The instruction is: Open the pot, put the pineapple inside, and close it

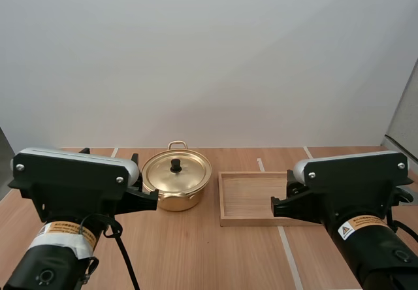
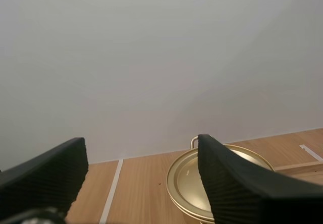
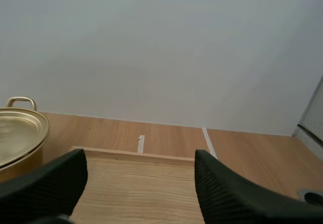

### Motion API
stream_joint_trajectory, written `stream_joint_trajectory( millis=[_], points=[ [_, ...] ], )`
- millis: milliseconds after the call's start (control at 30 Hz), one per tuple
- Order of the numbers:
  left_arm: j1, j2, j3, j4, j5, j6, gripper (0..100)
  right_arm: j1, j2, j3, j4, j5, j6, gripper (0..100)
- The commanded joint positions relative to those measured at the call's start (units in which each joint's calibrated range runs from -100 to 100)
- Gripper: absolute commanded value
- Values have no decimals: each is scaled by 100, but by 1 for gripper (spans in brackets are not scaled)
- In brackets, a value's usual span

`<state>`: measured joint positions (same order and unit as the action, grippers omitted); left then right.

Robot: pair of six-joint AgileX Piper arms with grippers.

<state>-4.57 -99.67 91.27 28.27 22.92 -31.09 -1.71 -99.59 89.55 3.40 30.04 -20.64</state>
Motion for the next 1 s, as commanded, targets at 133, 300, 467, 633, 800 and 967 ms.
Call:
stream_joint_trajectory(
  millis=[133, 300, 467, 633, 800, 967],
  points=[
    [130, -33, 53, -33, 577, -433, 100, 140, -41, 24, 162, -240, -70, 100],
    [155, -33, 87, -40, 1019, -433, 100, 149, -41, 30, -274, 304, -20, 100],
    [164, -33, 490, -23, 1016, -424, 100, 149, -41, 70, -11, 993, 242, 100],
    [172, -33, 873, 36, 879, -403, 100, 149, -41, 63, -36, 993, 242, 100],
    [193, -33, 873, 55, 1269, -399, 100, 149, -41, 63, 31, 993, 242, 100],
    [193, -33, 873, 55, 1269, -399, 100, 149, -41, 63, 147, 993, 242, 100]
  ],
)
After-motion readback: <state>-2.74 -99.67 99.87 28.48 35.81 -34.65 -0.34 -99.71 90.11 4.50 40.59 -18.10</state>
